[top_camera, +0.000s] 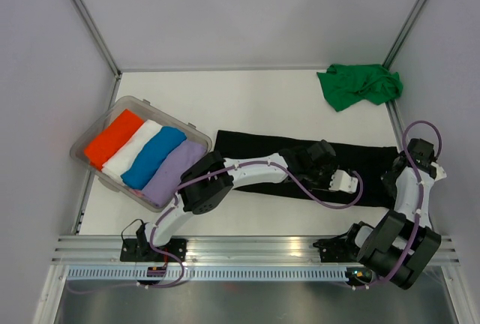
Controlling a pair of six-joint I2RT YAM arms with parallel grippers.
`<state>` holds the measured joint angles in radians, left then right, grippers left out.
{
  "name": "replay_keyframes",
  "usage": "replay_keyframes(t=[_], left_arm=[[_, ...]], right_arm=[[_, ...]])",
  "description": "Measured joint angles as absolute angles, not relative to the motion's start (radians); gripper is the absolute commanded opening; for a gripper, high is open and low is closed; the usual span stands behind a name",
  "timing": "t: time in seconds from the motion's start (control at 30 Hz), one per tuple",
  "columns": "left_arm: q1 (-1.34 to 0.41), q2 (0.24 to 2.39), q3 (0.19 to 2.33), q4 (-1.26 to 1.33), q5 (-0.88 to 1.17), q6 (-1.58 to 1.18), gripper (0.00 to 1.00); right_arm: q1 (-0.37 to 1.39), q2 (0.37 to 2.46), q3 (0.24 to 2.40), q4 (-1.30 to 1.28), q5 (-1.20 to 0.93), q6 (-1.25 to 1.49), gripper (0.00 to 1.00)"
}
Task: Roll the t-shirts
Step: Fold the tshirt
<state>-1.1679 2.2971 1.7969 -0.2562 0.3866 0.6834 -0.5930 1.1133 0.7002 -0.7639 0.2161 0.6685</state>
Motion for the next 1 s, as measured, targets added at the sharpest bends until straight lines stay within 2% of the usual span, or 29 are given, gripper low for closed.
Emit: replay_keyframes(t=[0.13, 0.23, 0.3, 0.33, 0.37, 0.47, 0.5, 0.6, 0.63, 0.8, 0.9, 1.0], left_arm=[[-1.163, 2.297, 1.8, -0.262, 0.396, 0.683, 0.02], [-1.161, 2.297, 1.8, -0.268, 0.396, 0.683, 0.02], [-1.161, 2.297, 1.8, -0.268, 0.396, 0.683, 0.04], [-1.161, 2.297, 1.8, -0.269, 0.396, 0.683, 0.24], [-1.161, 2.297, 1.8, -0.27, 0.396, 0.685, 0.33], [-1.161, 2.297, 1.801, -0.285, 0.395, 0.67, 0.53], [-1.161, 2.297, 1.802, -0.291, 0.396, 0.668, 0.55], [-1.159, 2.297, 1.826, -0.338, 0.4, 0.661, 0.55], [-1.158, 2.297, 1.84, -0.36, 0.404, 0.66, 0.51], [-1.142, 2.289, 1.913, -0.471, 0.425, 0.636, 0.44], [-1.109, 2.244, 1.915, -0.524, 0.406, 0.593, 0.35], [-1.047, 2.172, 1.884, -0.536, 0.313, 0.562, 0.32]], right_arm=[[-0.593, 1.117, 0.697, -0.777, 0.218, 0.686, 0.03], [-0.593, 1.124, 0.691, -0.78, 0.22, 0.696, 0.08], [-0.593, 1.132, 0.691, -0.78, 0.228, 0.704, 0.21], [-0.593, 1.136, 0.691, -0.78, 0.235, 0.709, 0.35], [-0.594, 1.14, 0.691, -0.779, 0.242, 0.712, 0.39], [-0.594, 1.15, 0.691, -0.783, 0.26, 0.71, 0.43], [-0.594, 1.151, 0.692, -0.785, 0.265, 0.71, 0.43], [-0.594, 1.15, 0.72, -0.806, 0.28, 0.699, 0.43], [-0.593, 1.15, 0.742, -0.815, 0.286, 0.691, 0.42], [-0.552, 1.148, 0.87, -0.786, 0.277, 0.648, 0.38], [-0.512, 1.149, 0.903, -0.742, 0.245, 0.623, 0.31], [-0.496, 1.174, 0.905, -0.698, 0.192, 0.61, 0.17]])
